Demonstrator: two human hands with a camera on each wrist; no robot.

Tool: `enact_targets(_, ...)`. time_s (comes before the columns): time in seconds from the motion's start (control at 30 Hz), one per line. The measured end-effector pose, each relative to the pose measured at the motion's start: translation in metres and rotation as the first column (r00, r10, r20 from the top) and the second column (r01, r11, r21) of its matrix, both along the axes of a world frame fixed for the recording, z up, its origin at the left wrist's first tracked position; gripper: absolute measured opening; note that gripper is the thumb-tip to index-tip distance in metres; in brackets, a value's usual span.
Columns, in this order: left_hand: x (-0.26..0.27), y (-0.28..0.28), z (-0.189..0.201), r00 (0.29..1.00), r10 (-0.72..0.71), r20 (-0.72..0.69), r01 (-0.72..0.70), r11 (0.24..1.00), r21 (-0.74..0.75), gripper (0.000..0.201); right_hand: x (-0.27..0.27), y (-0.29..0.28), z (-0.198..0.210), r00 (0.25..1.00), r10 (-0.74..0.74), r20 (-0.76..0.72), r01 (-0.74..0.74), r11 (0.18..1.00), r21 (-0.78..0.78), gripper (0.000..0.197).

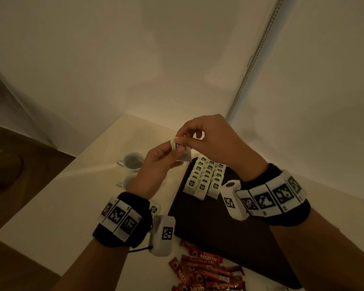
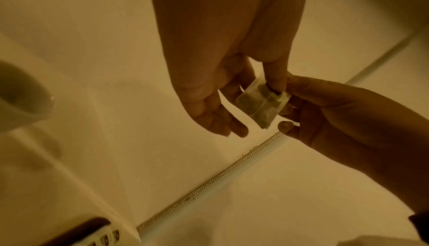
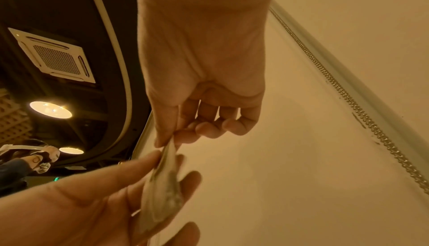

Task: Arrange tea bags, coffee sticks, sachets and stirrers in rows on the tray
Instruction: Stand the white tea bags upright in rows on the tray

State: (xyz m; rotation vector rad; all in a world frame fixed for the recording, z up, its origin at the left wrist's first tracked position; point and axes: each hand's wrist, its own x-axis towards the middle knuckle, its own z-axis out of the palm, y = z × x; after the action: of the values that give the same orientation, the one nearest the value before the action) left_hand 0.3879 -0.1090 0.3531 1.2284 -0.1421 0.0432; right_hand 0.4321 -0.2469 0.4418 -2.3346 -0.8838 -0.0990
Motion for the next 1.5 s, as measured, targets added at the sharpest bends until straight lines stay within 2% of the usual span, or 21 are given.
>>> enact_targets(0.13, -0.006, -0.004, -0.002, 0.991, -0.112, -0.068, 0.101, 0.984, -0.146, 0.019, -0.003, 0.004, 0.008, 0.999, -0.031, -0.036, 0.030, 0.999, -0.013, 0.008)
enact_targets(0.23, -0.008, -0.007, -0.005, 0.986, -0.144, -0.088, 0.126, 0.975, -0.183, 0.039, -0.002, 0.006, 0.011, 0.994, -0.092, -0.060, 0.092, 0.996, -0.003, 0.008)
enact_targets(0.3, -0.009, -0.007, -0.007, 0.981, -0.171, -0.096, 0.147, 0.964, -0.221, 0.045, 0.000, 0.007, 0.011, 0.989, -0.136, -0.064, 0.137, 0.990, 0.018, 0.008)
enact_targets(0.37, -0.011, -0.009, -0.008, 0.976, -0.184, -0.116, 0.151, 0.957, -0.246, 0.037, 0.001, 0.007, 0.012, 0.984, -0.166, -0.059, 0.169, 0.985, 0.043, 0.008)
enact_targets(0.47, -0.014, -0.014, -0.007, 0.973, -0.164, -0.160, 0.114, 0.953, -0.282, 0.008, 0.000, 0.006, 0.012, 0.981, -0.182, -0.060, 0.187, 0.979, 0.084, 0.008)
enact_targets(0.57, -0.013, -0.020, -0.007, 0.975, -0.141, -0.174, 0.080, 0.945, -0.317, 0.022, -0.001, 0.005, 0.011, 0.979, -0.188, -0.080, 0.196, 0.975, 0.107, 0.007)
enact_targets(0.67, -0.011, -0.023, -0.007, 0.977, -0.118, -0.175, 0.054, 0.942, -0.332, 0.023, 0.000, 0.003, 0.007, 0.975, -0.197, -0.099, 0.208, 0.970, 0.123, 0.007)
enact_targets(0.83, -0.010, -0.019, -0.017, 0.982, -0.073, -0.173, 0.034, 0.975, -0.218, 0.020, -0.001, -0.007, -0.003, 0.973, -0.196, -0.121, 0.216, 0.959, 0.186, 0.004)
enact_targets(0.97, -0.022, 0.004, -0.035, 0.980, -0.016, -0.197, 0.021, 1.000, 0.019, 0.036, 0.004, -0.035, -0.030, 0.946, -0.252, -0.204, 0.293, 0.933, 0.208, 0.003)
enact_targets(1.07, -0.039, 0.033, -0.058, 0.973, 0.071, -0.221, -0.037, 0.987, 0.155, 0.039, 0.008, -0.065, -0.071, 0.895, -0.338, -0.290, 0.373, 0.925, 0.073, 0.004)
enact_targets(1.17, -0.061, 0.061, -0.078, 0.954, 0.159, -0.254, -0.112, 0.976, 0.187, 0.076, 0.006, -0.091, -0.118, 0.808, -0.420, -0.412, 0.420, 0.902, -0.096, 0.005)
enact_targets(1.23, -0.078, 0.078, -0.087, 0.942, 0.192, -0.275, -0.137, 0.969, 0.205, 0.085, 0.004, -0.103, -0.147, 0.745, -0.444, -0.498, 0.404, 0.894, -0.193, 0.006)
enact_targets(1.27, -0.086, 0.086, -0.092, 0.938, 0.194, -0.286, -0.128, 0.963, 0.236, 0.079, 0.002, -0.107, -0.160, 0.720, -0.454, -0.525, 0.384, 0.891, -0.243, 0.008)
enact_targets(1.37, -0.108, 0.103, -0.105, 0.915, 0.215, -0.343, -0.111, 0.948, 0.298, 0.033, -0.002, -0.114, -0.190, 0.662, -0.450, -0.599, 0.327, 0.893, -0.309, 0.015)
enact_targets(1.5, -0.130, 0.116, -0.120, 0.854, 0.276, -0.440, -0.120, 0.929, 0.351, 0.020, 0.001, -0.116, -0.216, 0.606, -0.461, -0.648, 0.318, 0.888, -0.333, 0.018)
